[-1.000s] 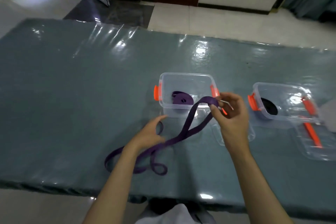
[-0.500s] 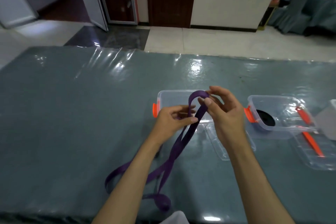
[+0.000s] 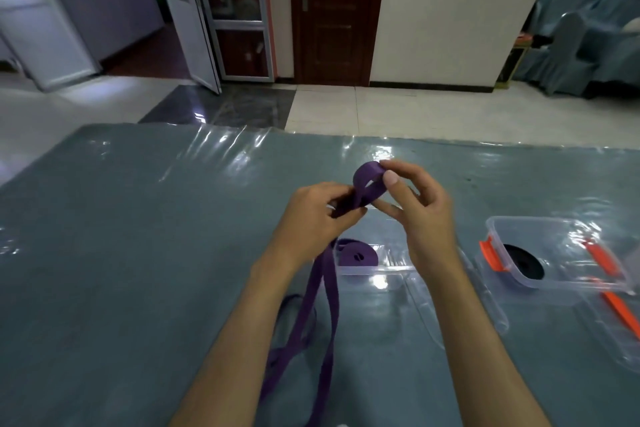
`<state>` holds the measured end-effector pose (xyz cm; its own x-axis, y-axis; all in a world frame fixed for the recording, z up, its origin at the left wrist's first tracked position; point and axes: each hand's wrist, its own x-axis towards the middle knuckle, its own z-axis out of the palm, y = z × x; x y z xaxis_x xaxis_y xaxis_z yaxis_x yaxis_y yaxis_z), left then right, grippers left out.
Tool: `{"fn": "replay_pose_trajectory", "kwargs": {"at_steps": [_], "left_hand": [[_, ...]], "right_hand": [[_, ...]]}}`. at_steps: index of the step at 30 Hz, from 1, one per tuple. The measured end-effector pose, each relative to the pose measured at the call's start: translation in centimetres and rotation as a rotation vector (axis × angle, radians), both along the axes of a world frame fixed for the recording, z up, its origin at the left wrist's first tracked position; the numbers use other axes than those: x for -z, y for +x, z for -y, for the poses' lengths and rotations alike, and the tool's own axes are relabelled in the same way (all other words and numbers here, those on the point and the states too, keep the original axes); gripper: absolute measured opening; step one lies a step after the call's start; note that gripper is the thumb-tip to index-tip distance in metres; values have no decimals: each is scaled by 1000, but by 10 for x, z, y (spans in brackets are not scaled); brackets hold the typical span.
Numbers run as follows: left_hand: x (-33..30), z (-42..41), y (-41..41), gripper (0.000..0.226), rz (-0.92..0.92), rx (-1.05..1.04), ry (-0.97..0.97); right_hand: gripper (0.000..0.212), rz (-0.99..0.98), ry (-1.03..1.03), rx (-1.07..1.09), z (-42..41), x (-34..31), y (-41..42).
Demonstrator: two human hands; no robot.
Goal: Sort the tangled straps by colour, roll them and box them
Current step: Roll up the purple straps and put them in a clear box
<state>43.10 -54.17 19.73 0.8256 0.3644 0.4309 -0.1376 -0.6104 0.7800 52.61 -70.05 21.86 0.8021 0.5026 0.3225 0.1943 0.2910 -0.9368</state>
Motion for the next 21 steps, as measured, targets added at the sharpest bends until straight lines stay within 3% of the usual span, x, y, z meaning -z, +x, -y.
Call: {"fn": "replay_pose_trajectory", "kwargs": {"at_steps": [3, 6, 10, 12, 17, 21], "left_hand": [[3, -7, -6, 24, -44, -40, 212], [15, -9, -12, 26, -100, -36, 264], [34, 0, -14, 48, -222, 27, 128], [40, 11, -13, 61, -171, 16, 9], [47, 20, -6, 30, 33, -30, -38], [50, 12, -8, 32, 59, -38, -48]], "right_hand": [[32, 35, -138, 115, 0, 2, 3], [26, 52, -227, 157, 5, 13, 10], [27, -14, -223, 151, 8, 27, 8], [27, -16, -242, 148, 5, 34, 4], [23, -96, -207, 126, 3, 42, -6], [15, -181, -206, 45, 10, 40, -2]]}}
